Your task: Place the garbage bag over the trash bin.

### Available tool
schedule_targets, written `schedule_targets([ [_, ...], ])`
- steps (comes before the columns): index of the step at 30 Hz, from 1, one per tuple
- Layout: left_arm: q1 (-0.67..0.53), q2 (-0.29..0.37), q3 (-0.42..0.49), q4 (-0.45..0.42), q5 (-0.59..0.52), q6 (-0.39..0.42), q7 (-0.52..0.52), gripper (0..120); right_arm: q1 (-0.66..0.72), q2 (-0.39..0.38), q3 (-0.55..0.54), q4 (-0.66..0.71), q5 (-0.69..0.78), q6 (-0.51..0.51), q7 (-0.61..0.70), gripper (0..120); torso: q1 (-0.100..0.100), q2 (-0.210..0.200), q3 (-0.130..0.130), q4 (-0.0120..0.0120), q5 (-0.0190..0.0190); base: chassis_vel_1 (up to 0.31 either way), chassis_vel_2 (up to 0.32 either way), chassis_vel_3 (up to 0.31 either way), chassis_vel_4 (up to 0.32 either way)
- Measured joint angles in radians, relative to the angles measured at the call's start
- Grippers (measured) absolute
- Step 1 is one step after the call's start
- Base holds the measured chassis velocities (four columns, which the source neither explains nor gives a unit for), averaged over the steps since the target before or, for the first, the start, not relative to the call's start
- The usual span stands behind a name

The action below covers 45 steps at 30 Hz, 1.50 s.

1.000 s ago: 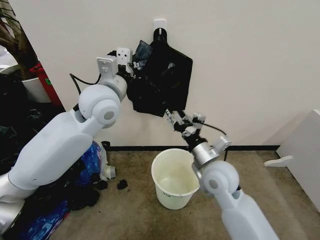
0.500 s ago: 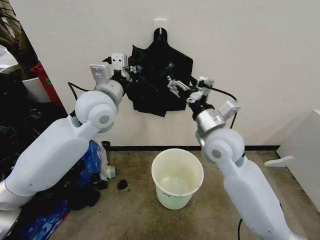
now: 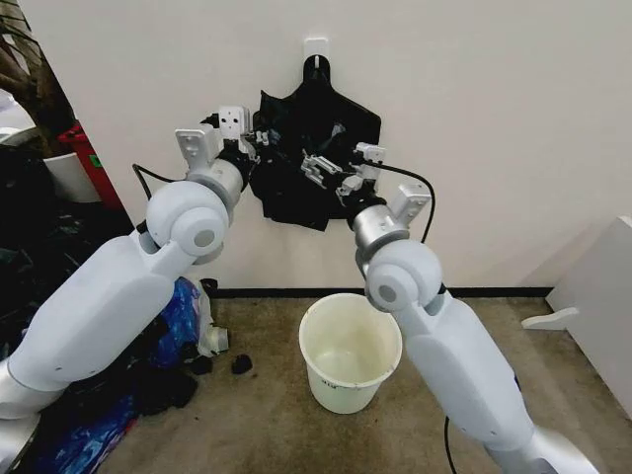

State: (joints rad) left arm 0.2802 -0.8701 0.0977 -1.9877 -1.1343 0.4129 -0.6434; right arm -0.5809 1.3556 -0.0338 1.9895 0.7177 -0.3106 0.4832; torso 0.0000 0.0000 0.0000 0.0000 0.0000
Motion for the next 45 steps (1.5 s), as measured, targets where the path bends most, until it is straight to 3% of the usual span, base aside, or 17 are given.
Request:
schedule_targets([
  [23, 0.003, 0.008, -0.009, -0.014, -0.002, 0.002, 0.006, 0, 0.090, 0.040, 0.011, -0.165, -0.001, -0.040, 0.059, 96, 0.000, 0.000, 0.000, 0.0000, 0.0000, 0.000, 0.000, 0.000, 0.000],
  [28, 0.002, 0.013, -0.009, -0.021, -0.004, 0.003, 0.007, 0, 0.094, 0.041, 0.021, -0.179, 0.011, -0.030, 0.057, 73, 0.000, 0.000, 0.000, 0.0000, 0.0000, 0.000, 0.000, 0.000, 0.000],
  [30, 0.002, 0.014, -0.009, -0.022, -0.004, 0.003, 0.007, 0, 0.094, 0.041, 0.022, -0.181, 0.011, -0.028, 0.057, 71, 0.000, 0.000, 0.000, -0.0001, 0.0000, 0.000, 0.000, 0.000, 0.000],
  [36, 0.004, 0.024, -0.015, -0.026, -0.005, 0.003, 0.007, 0, 0.094, 0.038, 0.027, -0.181, 0.018, -0.019, 0.051, 45, 0.000, 0.000, 0.000, 0.0000, 0.0000, 0.000, 0.000, 0.000, 0.000],
  [45, 0.012, 0.025, -0.023, -0.025, -0.006, 0.004, 0.007, 0, 0.092, 0.038, 0.032, -0.183, 0.020, -0.013, 0.040, 18, 0.000, 0.000, 0.000, 0.0000, 0.0000, 0.000, 0.000, 0.000, 0.000],
])
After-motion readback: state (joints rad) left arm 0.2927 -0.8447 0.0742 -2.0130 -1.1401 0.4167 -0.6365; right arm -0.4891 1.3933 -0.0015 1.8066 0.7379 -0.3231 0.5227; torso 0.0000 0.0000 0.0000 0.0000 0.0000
